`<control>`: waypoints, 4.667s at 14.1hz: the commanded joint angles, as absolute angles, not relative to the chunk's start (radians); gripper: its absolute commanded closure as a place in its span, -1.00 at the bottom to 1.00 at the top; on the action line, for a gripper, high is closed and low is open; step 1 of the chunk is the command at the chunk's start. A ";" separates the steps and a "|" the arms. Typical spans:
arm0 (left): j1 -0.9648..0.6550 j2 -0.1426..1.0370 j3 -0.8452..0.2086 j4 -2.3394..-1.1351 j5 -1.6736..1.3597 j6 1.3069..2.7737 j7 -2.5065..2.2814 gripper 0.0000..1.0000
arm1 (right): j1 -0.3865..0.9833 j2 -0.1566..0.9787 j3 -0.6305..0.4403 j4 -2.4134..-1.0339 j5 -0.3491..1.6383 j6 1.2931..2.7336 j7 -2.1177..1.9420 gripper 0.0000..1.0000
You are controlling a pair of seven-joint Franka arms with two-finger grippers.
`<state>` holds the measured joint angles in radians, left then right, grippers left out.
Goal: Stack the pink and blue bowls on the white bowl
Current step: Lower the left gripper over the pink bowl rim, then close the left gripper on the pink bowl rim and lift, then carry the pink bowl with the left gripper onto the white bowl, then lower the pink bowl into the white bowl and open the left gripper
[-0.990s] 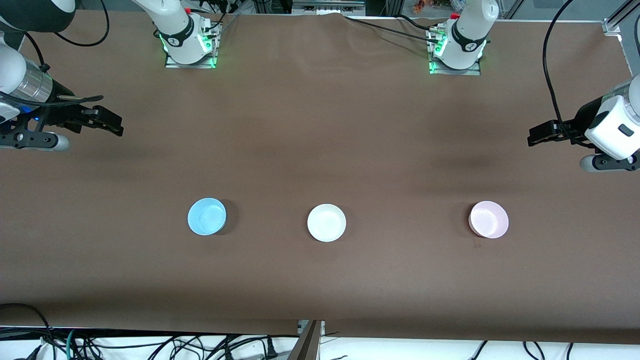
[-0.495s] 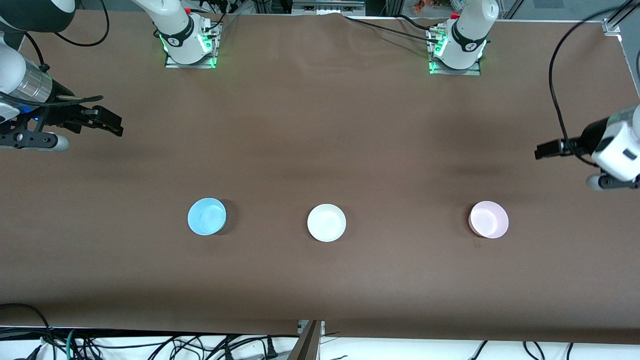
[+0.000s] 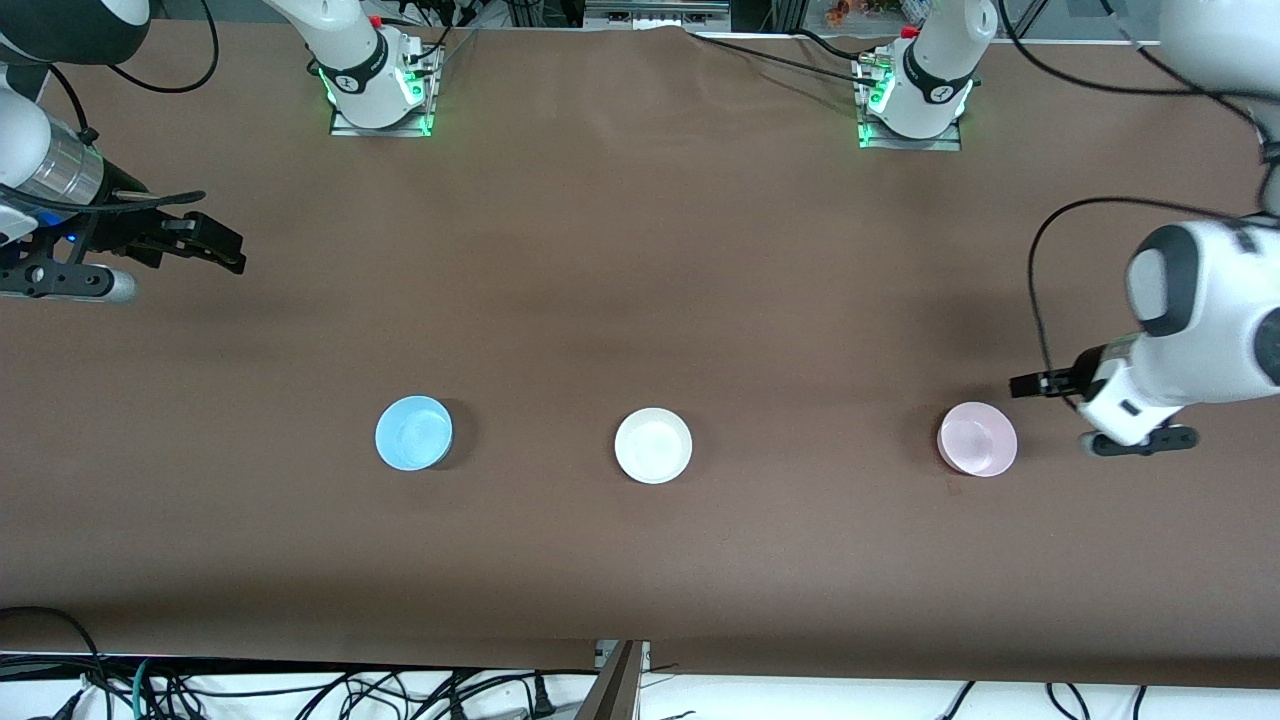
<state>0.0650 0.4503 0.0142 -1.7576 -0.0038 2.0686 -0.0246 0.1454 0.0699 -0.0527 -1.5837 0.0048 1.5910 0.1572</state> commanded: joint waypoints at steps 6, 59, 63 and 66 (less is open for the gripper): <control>0.093 0.555 0.025 -1.838 -0.161 2.356 0.146 -1.00 | 0.133 0.071 -0.046 -1.572 0.015 1.591 0.161 -0.99; -0.443 0.919 -0.101 -1.201 -0.276 2.279 -0.626 1.00 | 0.129 0.078 -0.051 -1.572 0.006 1.632 0.166 -0.99; -0.443 0.920 -0.101 -1.203 -0.268 2.279 -0.624 1.00 | 0.129 0.078 -0.052 -1.572 0.005 1.635 0.164 -0.99; -0.448 0.923 -0.101 -1.204 -0.268 2.279 -0.626 1.00 | 0.129 0.080 -0.052 -1.572 0.005 1.635 0.164 -0.99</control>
<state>-0.4334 0.9031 -0.1088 -1.2384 -0.2916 2.2784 -0.6056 0.1350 0.0745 -0.0549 -1.5836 0.0059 1.6350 0.1575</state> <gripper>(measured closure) 0.969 0.000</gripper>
